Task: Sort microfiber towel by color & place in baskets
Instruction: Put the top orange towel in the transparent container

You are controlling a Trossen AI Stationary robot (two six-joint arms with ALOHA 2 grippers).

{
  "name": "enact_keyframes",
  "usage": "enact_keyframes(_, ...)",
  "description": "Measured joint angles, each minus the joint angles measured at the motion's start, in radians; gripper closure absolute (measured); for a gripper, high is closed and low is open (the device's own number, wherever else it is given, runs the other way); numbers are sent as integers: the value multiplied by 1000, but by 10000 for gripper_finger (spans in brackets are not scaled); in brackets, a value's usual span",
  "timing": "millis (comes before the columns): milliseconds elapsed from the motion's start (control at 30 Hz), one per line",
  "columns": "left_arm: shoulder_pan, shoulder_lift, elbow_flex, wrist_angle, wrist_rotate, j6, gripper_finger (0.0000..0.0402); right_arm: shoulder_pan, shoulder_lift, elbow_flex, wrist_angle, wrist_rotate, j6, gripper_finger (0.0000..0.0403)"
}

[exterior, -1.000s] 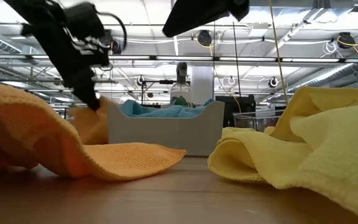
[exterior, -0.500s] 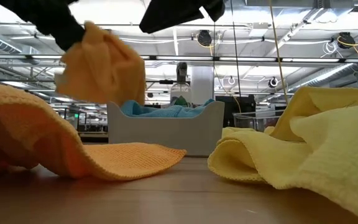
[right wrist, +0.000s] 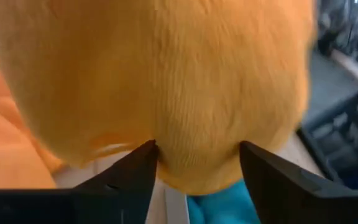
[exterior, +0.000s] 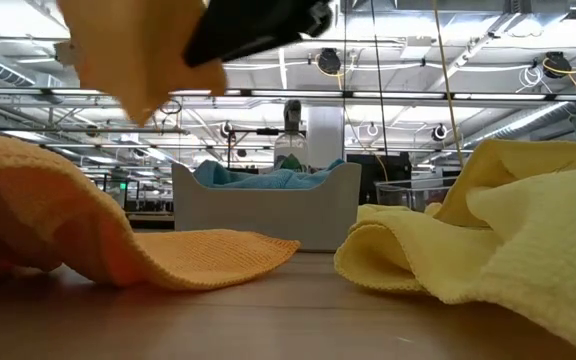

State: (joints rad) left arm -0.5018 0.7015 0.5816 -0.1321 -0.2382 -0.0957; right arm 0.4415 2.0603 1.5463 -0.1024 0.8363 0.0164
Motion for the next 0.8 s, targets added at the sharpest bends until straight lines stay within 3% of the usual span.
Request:
enact_keyframes(167, -12, 40, 0, 47, 0, 44, 376, 12, 38, 0, 253, -5, -229, 160)
enact_keyframes(400, -11, 76, 0, 64, 0, 104, 375, 28, 36, 1, 363, 9, -296, 153)
enact_keyframes(567, -11, 79, 0, 75, -18, 113, 375, 60, 30, 1, 329, 27, -280, 126)
enact_keyframes(733, -10, 56, 0, 74, -36, 117, 375, 135, 30, 1, 172, 208, -217, 100)
enact_keyframes(800, -10, 51, 0, 74, -36, 133, 375, 175, 30, 1, 120, 232, -185, 99)
